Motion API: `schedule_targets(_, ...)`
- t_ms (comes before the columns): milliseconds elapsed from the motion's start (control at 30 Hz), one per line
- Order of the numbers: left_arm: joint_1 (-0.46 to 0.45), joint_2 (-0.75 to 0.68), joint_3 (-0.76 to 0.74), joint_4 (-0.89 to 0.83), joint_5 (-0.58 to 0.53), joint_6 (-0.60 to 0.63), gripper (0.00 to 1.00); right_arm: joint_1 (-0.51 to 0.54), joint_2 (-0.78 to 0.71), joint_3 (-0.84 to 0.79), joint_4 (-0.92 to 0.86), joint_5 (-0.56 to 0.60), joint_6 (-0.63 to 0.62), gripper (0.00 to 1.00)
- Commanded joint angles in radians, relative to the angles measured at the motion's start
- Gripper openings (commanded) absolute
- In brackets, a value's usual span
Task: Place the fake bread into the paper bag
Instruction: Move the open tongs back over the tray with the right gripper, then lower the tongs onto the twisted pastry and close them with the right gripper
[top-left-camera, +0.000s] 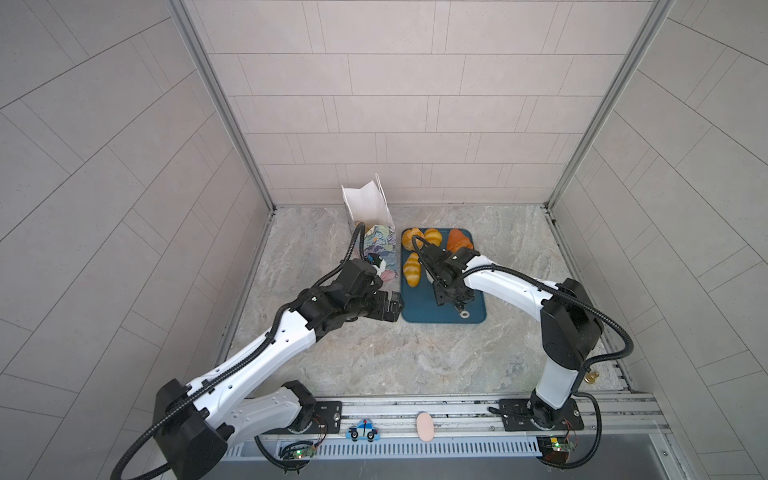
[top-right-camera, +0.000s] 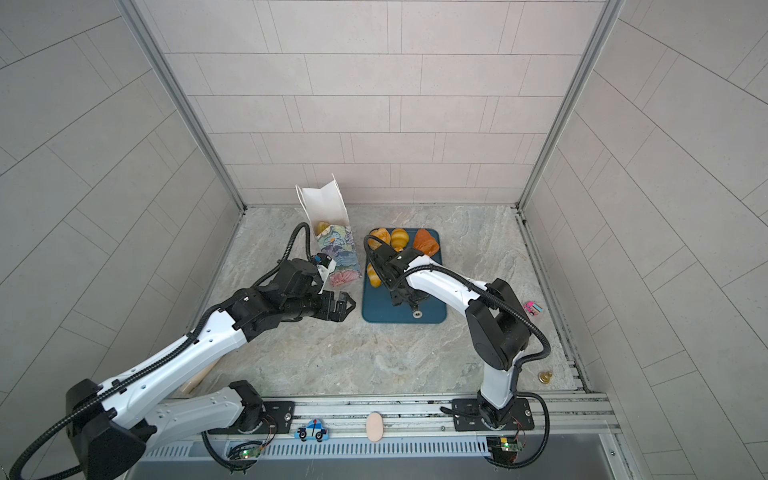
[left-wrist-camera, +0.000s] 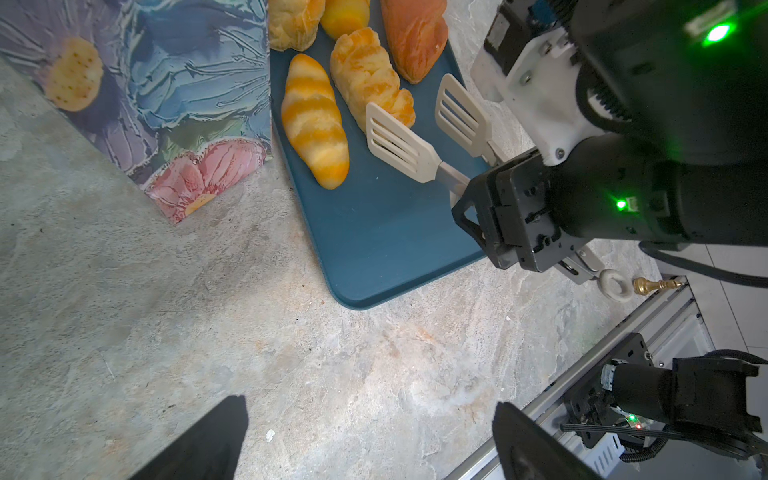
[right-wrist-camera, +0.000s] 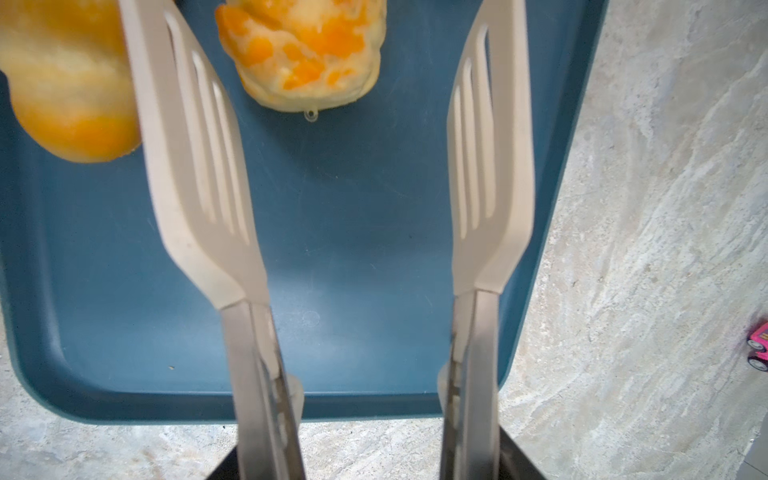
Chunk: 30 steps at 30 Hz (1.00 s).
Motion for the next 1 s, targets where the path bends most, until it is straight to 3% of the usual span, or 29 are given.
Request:
schedule_targets(0,-0.004,0.013,0.035,0.011,-0.019,0.015,1.0,-0.01,0.024,0.027,0.002,0.011,-0.007,0.66)
schedule_targets(967,-0.003,0.04,0.074,-0.008,-0.036,0.032,1.0,-0.068,0.162,0.176,-0.015,-0.03,-0.085,0.64)
